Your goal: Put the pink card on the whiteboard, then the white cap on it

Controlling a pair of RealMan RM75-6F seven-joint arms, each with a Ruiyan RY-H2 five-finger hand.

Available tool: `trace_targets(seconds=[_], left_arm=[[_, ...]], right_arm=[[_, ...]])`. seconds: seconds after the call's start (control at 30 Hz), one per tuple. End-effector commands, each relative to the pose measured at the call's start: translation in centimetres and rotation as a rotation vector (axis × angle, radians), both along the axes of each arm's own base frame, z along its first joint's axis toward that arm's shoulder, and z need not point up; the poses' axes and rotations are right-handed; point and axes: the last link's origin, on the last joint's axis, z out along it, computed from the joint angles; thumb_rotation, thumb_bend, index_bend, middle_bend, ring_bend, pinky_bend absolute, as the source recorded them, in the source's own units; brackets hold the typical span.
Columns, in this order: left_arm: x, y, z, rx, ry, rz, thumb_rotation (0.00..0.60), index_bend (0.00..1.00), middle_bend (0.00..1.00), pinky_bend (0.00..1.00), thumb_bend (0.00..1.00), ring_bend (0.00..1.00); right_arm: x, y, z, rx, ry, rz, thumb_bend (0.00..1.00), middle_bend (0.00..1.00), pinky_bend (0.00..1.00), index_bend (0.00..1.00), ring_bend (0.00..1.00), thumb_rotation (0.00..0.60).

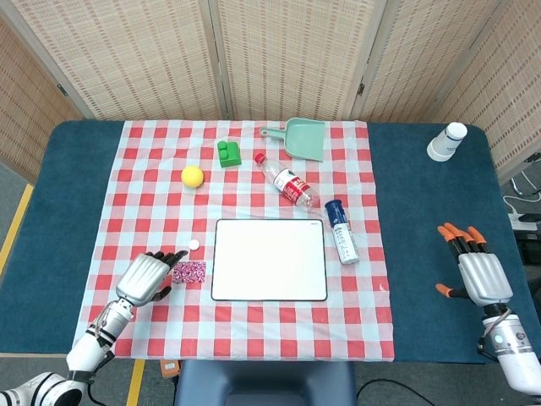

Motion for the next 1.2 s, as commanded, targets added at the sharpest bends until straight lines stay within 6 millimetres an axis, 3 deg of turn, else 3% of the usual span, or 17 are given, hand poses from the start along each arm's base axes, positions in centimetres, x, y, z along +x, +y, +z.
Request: trace_targets(seconds=[0.03,0.13,0.23,0.63,1.2], left_arm=[[-0.1,0.6,-0.3,-0.01,0.002,0.025,0.6,0.16,0.56,0.69,0.28,0.6],[-0.5,1.1,-0.8,-0.021,0.01,0.049,0.6,0.19,0.79,0.85,0.28,0.8],[-0.7,1.5,-1.1,-0.025,0.007,0.073,0.6,0.21,0.89,0.91,0.28,0.89],[-0.6,2.0,-1.6,-0.024,-0.012,0.241,0.6,0.22,0.92,0.93,0.28,0.92],[0.9,1.3,-3.2,0.039,-0.037,0.368,0.6,0.27,0.94,0.94,0.28,0.93]], right_arm=[[-0.1,-0.1,0.0,0.002,-0.001,-0.004,0.0,0.03,0.0,0.02,0.0,0.6],[-0.1,-0.2,0.0,0.001,-0.004,-0.005,0.0,0.04,0.0,0.02,0.0,0.6],[0.1,-0.3,0.1,-0.01,-0.005,0.013,0.0,0.04,0.0,0.02,0.0,0.6],[2.4,2.3,1.1,-0.086,-0.033,0.193,0.0,0.05,0.0,0.03,0.0,0.6],[2.0,2.0,1.3,-0.076,-0.029,0.156,0.0,0.05,0.0,0.03,0.0,0.6]])
